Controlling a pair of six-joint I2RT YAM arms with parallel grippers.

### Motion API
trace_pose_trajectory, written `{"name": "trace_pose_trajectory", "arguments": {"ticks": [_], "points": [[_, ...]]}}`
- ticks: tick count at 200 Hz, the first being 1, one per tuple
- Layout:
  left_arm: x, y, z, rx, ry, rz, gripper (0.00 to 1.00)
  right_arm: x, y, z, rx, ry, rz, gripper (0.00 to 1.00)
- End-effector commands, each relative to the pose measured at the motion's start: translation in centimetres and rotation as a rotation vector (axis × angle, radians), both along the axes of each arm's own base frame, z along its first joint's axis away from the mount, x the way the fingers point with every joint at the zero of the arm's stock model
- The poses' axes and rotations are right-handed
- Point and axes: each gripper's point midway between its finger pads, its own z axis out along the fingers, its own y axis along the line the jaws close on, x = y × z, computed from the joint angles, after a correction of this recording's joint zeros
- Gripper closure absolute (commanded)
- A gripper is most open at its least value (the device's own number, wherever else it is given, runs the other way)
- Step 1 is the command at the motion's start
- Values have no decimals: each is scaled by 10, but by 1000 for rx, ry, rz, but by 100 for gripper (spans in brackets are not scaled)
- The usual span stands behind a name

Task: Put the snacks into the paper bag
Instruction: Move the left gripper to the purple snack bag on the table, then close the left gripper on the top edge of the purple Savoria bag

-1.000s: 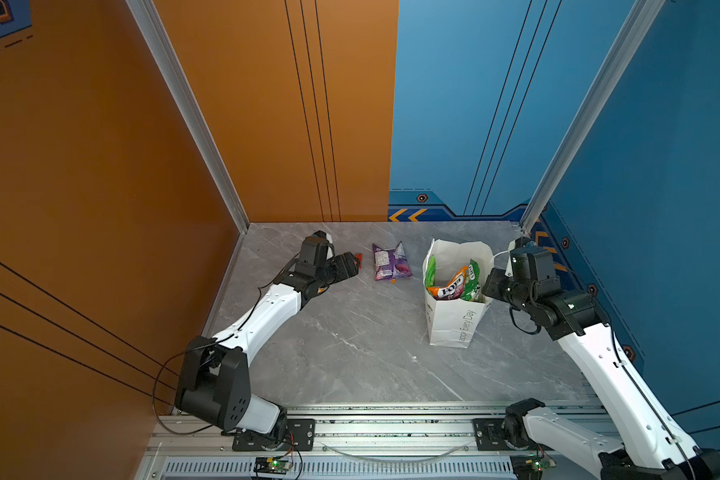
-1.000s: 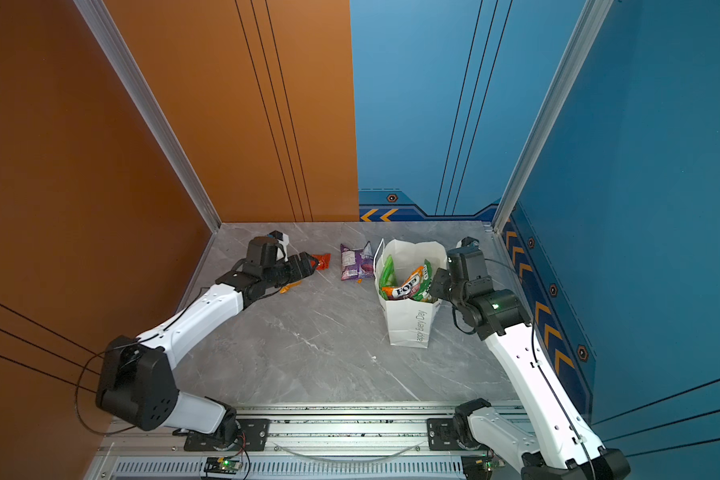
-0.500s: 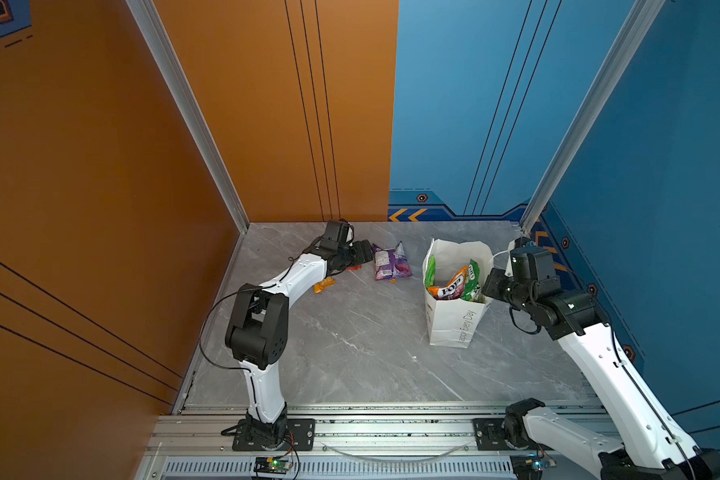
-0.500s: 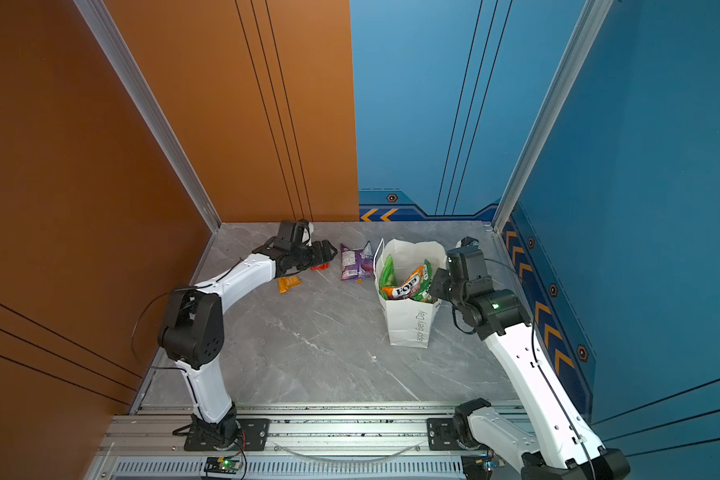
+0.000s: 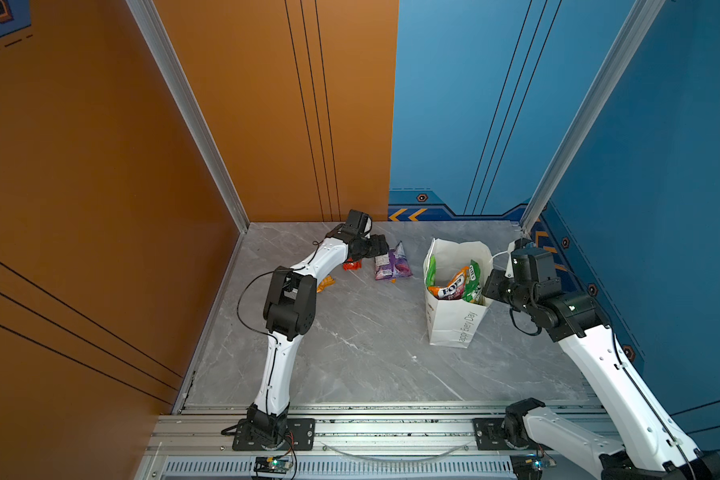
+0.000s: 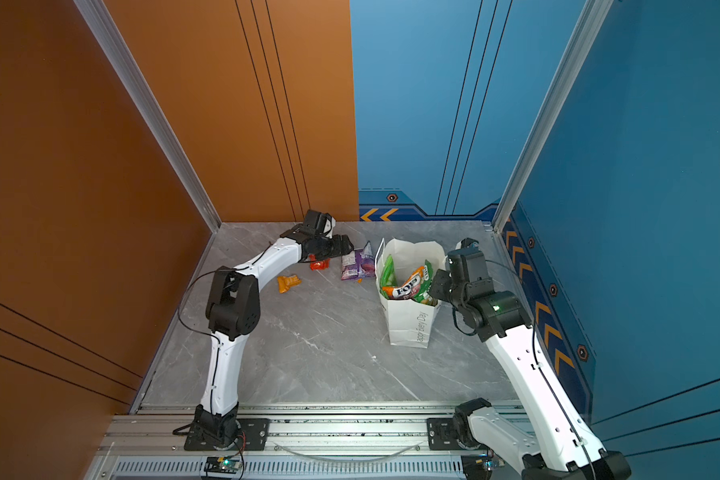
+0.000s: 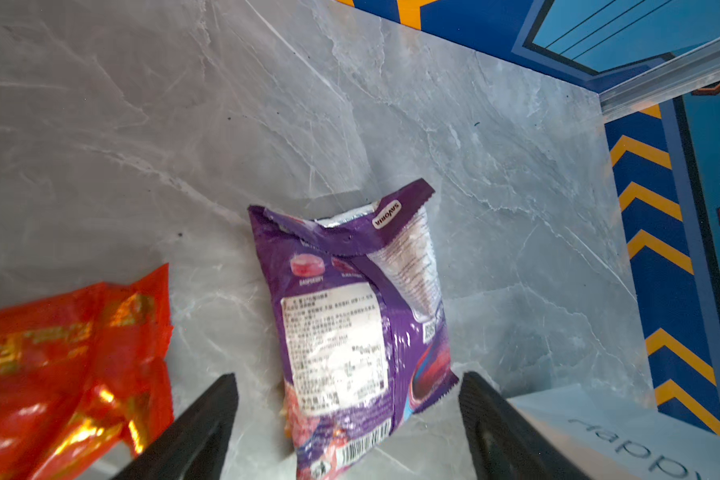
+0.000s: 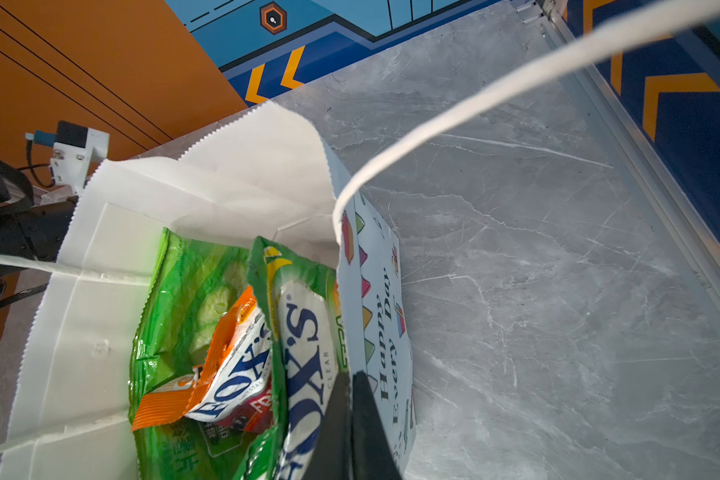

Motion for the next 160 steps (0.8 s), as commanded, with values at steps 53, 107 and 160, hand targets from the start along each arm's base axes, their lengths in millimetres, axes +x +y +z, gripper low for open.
{"name": "trace_pose_trajectory", "arguments": {"ticks": [53, 107, 160], "points": [[19, -11, -41, 16, 86, -2, 15, -2, 6, -1, 20, -1, 19, 100], [28, -26, -54, -62, 121, -9, 51, 0, 9, 2, 14, 0, 25, 100], [23, -28, -29, -74, 96, 2, 78, 1, 11, 6, 7, -4, 34, 100]]}}
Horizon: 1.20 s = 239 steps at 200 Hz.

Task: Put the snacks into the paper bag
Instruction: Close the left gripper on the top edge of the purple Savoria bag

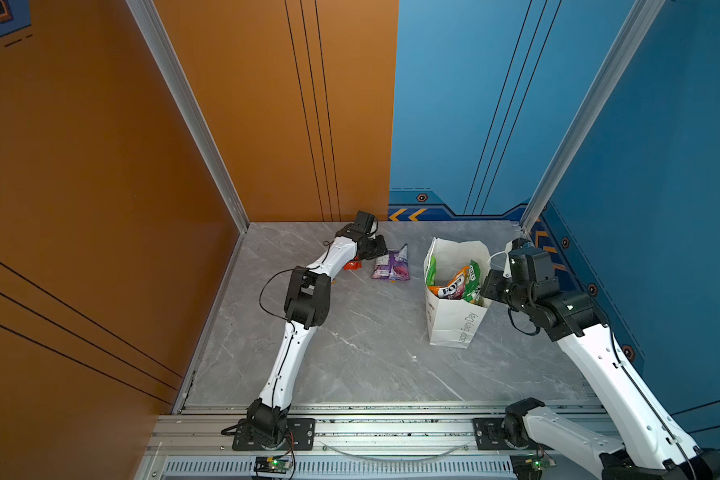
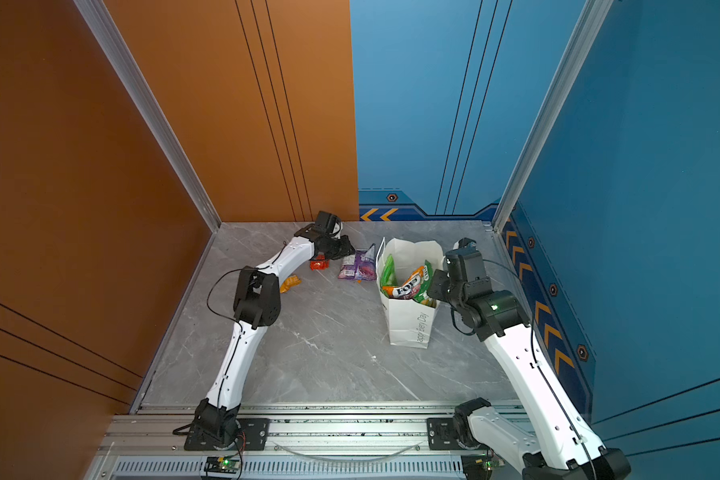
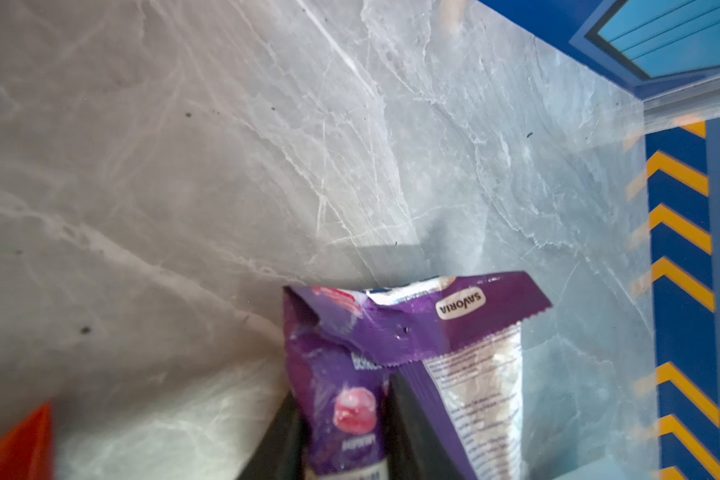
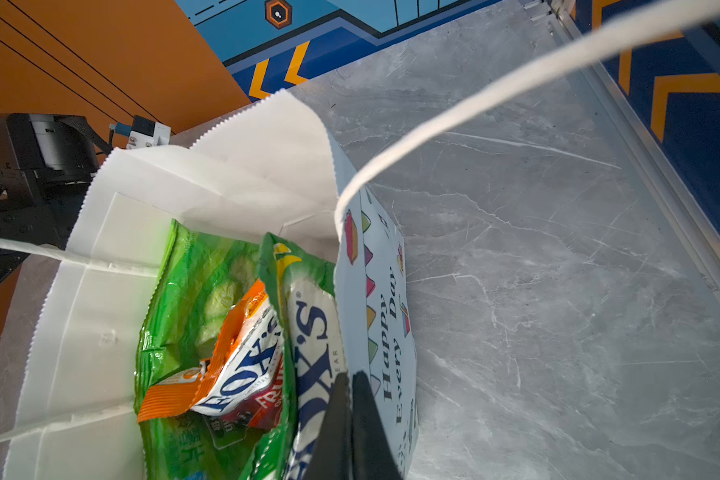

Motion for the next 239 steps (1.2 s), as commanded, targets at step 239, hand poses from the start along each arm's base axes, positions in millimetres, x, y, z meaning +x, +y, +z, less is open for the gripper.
{"name": "trace_pose_trajectory", "arguments": {"ticks": [239], "points": [[-103, 41, 180, -169, -287, 169, 100, -4, 14, 12, 10, -32, 50, 100]]}}
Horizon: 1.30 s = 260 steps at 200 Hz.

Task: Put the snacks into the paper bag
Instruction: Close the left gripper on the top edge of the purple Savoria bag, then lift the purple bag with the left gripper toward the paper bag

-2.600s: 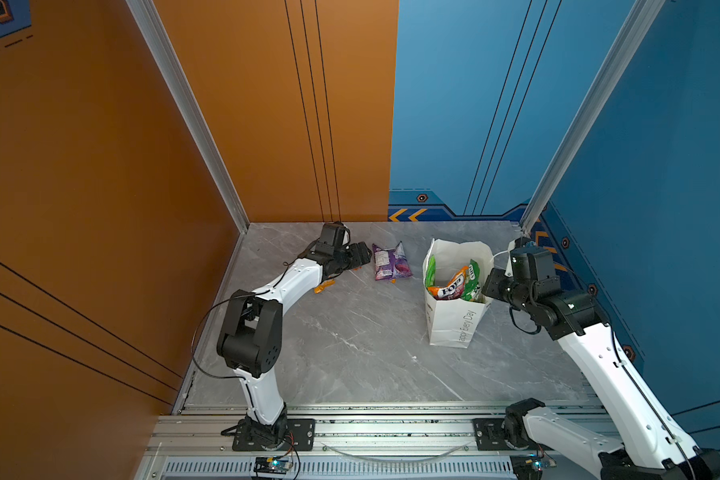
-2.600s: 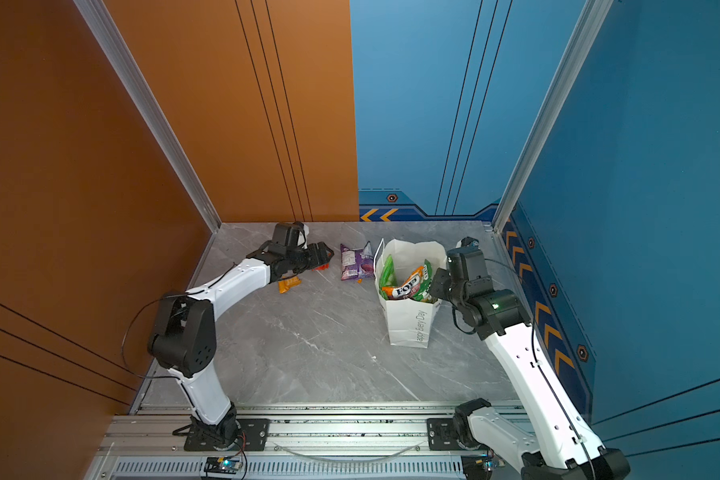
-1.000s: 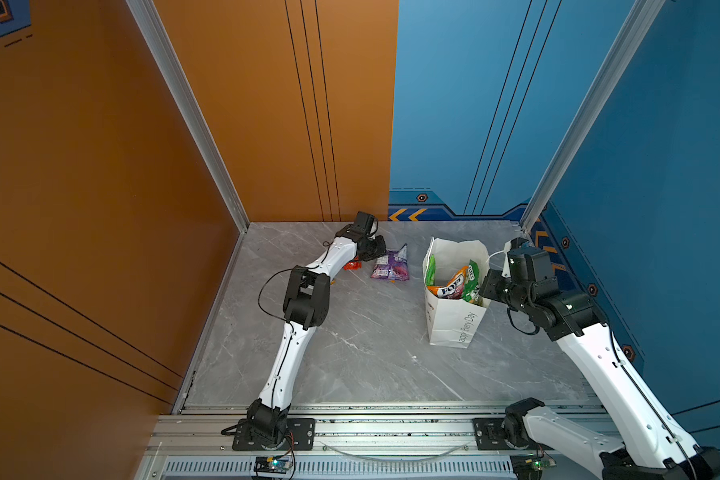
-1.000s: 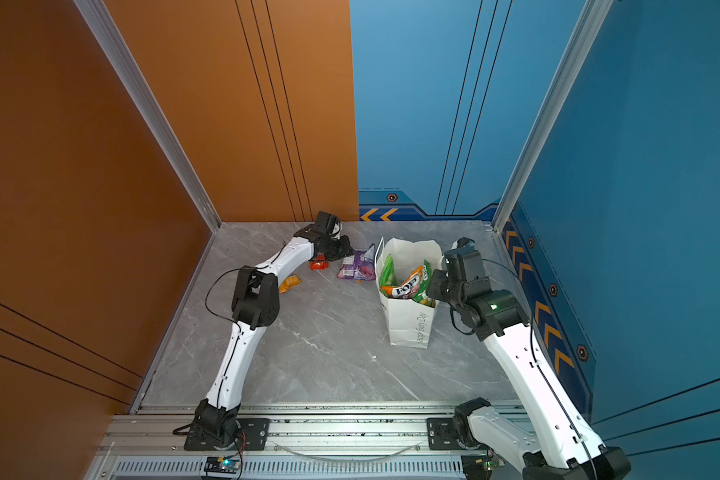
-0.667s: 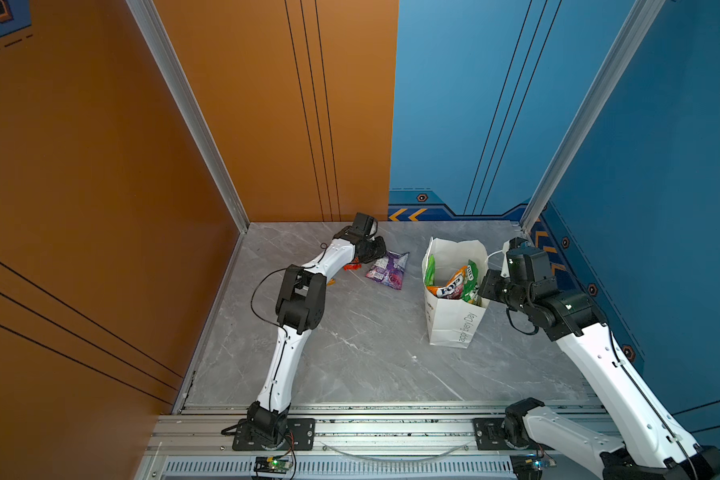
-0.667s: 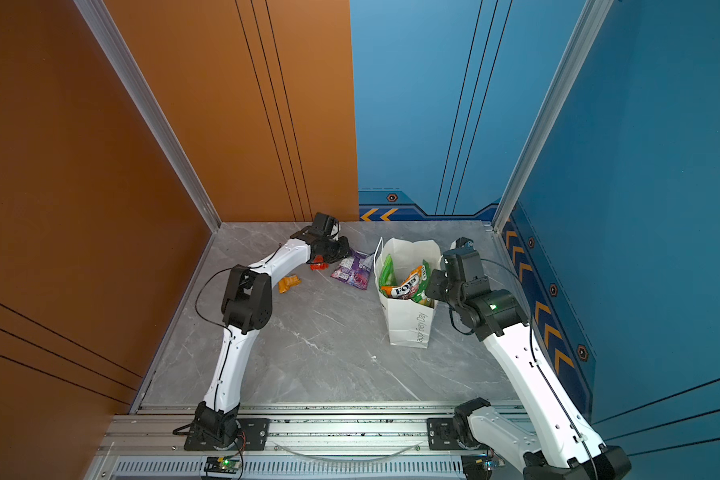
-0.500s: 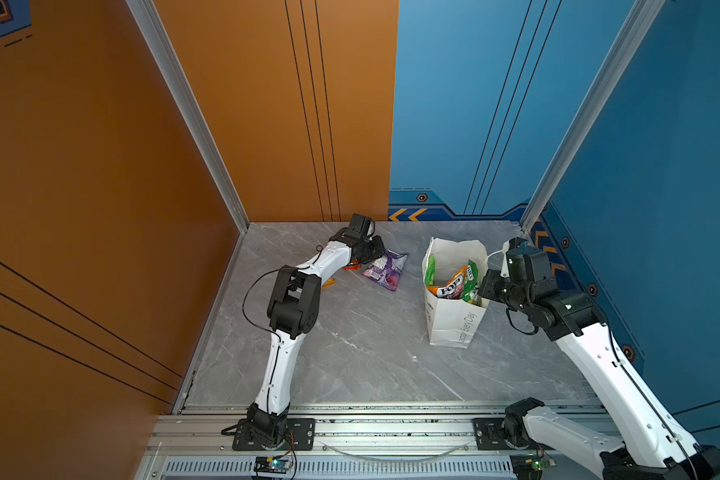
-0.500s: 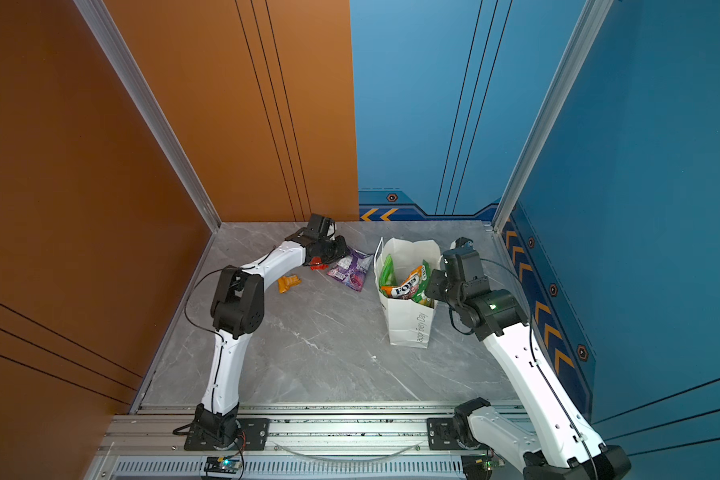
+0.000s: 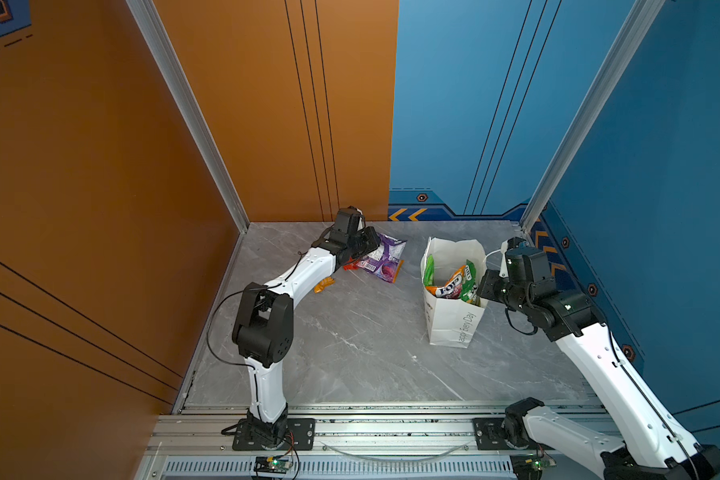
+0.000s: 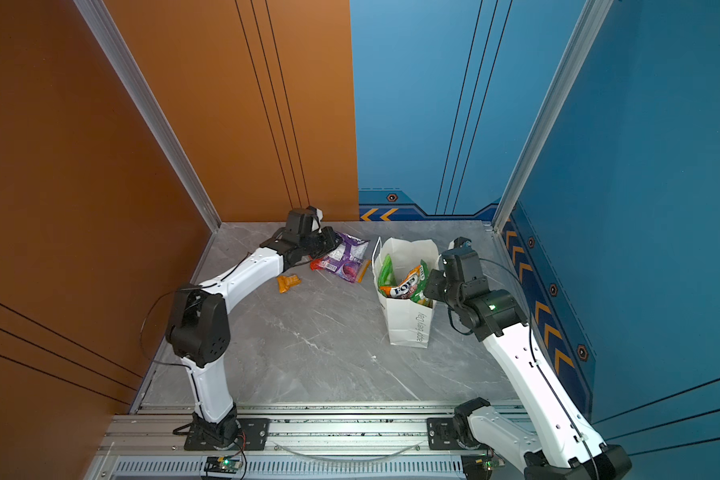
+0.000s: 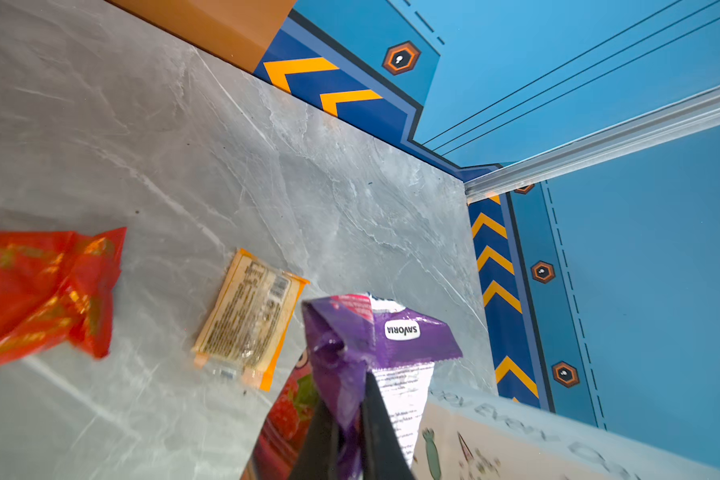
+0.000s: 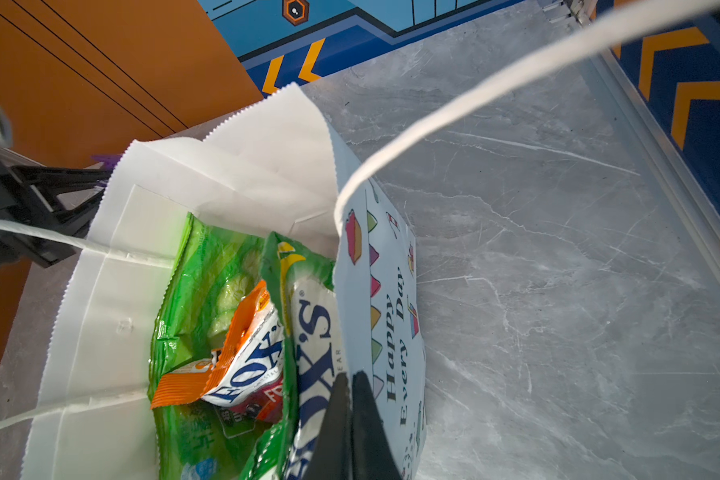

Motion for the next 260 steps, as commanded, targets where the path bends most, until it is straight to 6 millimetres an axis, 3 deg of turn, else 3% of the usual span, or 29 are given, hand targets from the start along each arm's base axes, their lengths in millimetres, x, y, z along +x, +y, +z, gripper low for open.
{"name": "trace_pose_trajectory", "arguments": {"ticks": [1, 85, 122, 127, 135, 139, 154, 201, 260], "points": [[-15, 14, 23, 37, -65, 38, 100, -3, 4, 10, 8, -23, 17, 100], [-82, 48, 31, 59, -81, 54, 100, -2, 15, 14, -13, -38, 46, 100], [-117, 75, 40, 99, -122, 88, 100, -2, 21, 16, -19, -33, 67, 100], [-125, 81, 33, 122, -97, 95, 100, -2, 22, 15, -21, -29, 72, 100], [-133, 90, 38, 128, -111, 115, 100, -3, 24, 15, -26, -27, 81, 100], [-139, 94, 27, 142, -90, 119, 100, -4, 25, 15, -28, -28, 84, 100], [-154, 103, 28, 151, -93, 130, 100, -4, 28, 16, -34, -38, 94, 100], [-185, 105, 34, 135, -121, 101, 100, -2, 40, 23, -30, -62, 135, 100], [-210, 99, 52, 150, -212, 54, 100, -2, 47, 20, -60, -56, 154, 100]]}}
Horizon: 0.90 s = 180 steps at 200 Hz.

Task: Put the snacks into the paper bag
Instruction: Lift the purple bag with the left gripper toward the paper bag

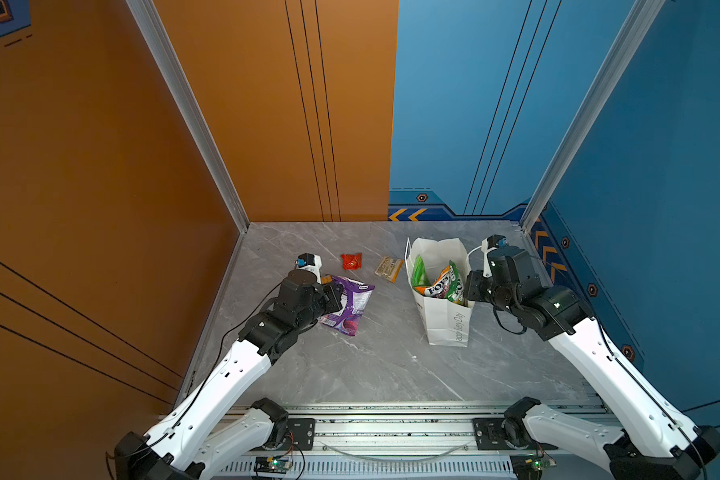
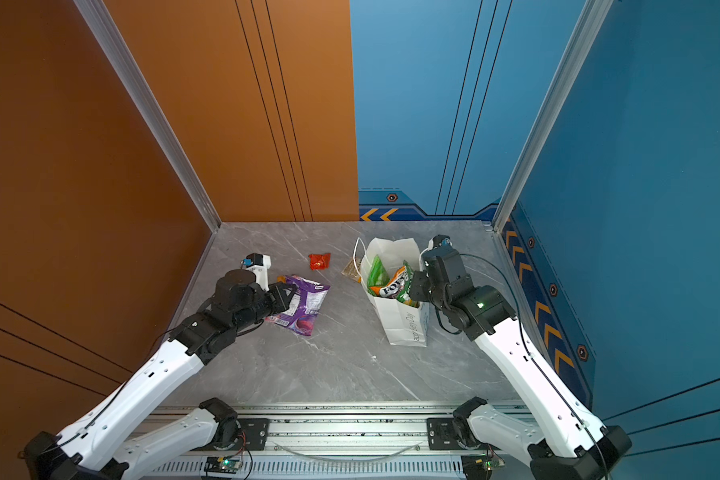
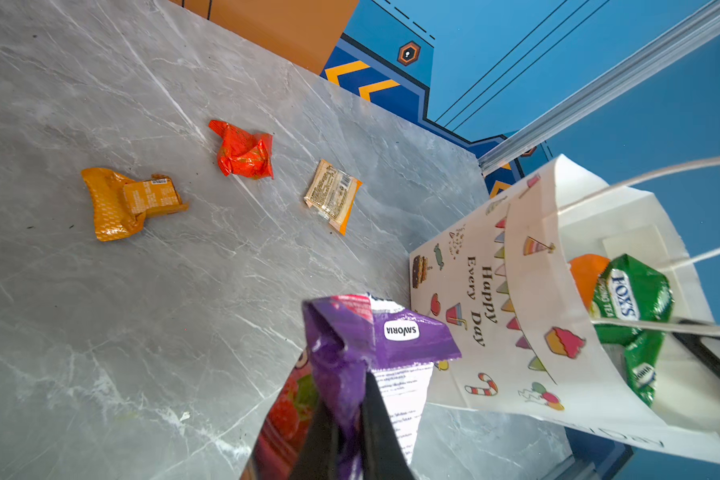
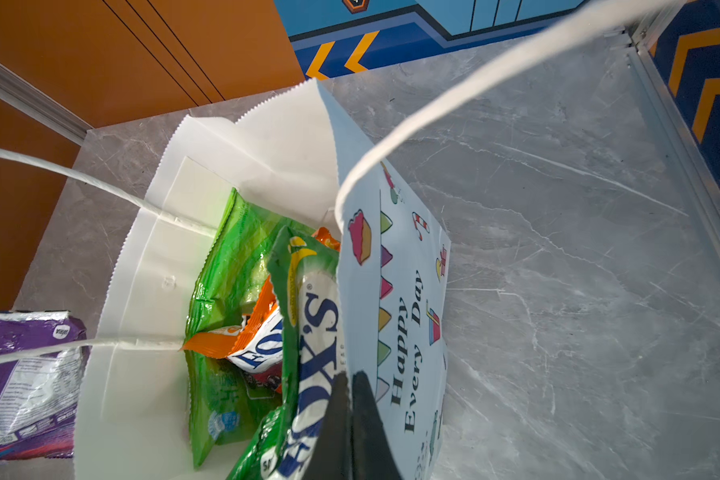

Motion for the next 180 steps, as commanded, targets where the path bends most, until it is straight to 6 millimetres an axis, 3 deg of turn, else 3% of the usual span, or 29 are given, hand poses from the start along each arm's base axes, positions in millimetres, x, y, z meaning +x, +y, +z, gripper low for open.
{"name": "trace_pose_trajectory", "arguments": {"ticks": [1, 64, 102, 115, 120, 180], "points": [[-6, 1, 15, 23, -70, -9, 100, 1, 5, 11, -5, -33, 16, 100], [-34, -7, 45, 26, -157, -60, 100, -5, 10, 16, -28, -50, 31, 100], [-45, -19, 83, -1, -217, -113, 100, -7, 16, 25, -23, -77, 47, 100], [-47, -23, 85, 22, -226, -125, 100, -7, 18, 27, -24, -80, 54, 100], [-48, -23, 100, 10, -252, -124, 100, -7, 19, 28, -25, -81, 57, 100], [-62, -35, 135, -18, -323, -179, 100, -11, 24, 35, -30, -101, 76, 100]]}}
